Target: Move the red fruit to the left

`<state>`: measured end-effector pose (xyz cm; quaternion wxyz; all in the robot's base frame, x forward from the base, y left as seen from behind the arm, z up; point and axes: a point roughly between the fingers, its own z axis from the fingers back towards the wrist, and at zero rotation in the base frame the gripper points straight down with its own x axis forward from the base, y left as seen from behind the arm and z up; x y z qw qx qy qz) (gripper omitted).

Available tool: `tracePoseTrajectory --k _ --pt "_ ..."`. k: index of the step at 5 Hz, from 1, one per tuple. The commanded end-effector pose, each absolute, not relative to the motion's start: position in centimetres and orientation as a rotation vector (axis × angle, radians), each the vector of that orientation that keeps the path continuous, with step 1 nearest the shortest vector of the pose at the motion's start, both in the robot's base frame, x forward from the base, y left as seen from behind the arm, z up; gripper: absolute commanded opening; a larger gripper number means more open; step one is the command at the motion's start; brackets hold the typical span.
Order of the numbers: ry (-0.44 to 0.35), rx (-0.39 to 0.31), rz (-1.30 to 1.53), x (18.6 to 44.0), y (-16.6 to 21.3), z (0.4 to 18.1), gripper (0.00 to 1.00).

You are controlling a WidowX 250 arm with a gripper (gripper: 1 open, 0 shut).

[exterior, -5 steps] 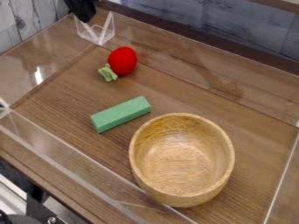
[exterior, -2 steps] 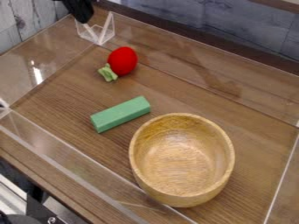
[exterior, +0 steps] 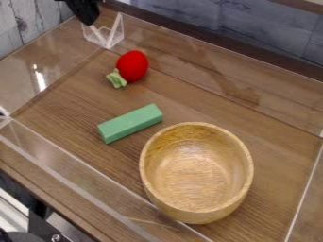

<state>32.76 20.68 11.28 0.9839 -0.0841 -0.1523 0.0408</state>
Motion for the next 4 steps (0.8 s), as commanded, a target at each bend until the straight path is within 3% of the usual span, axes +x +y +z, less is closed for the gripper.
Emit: tracePoseTrajectory --k 1,4 --pt "-0.368 -0.126 0.078 33.38 21.51 13.57 0.0" --pt "-0.378 -0.125 0.07 33.35 21.32 13.78 0.0"
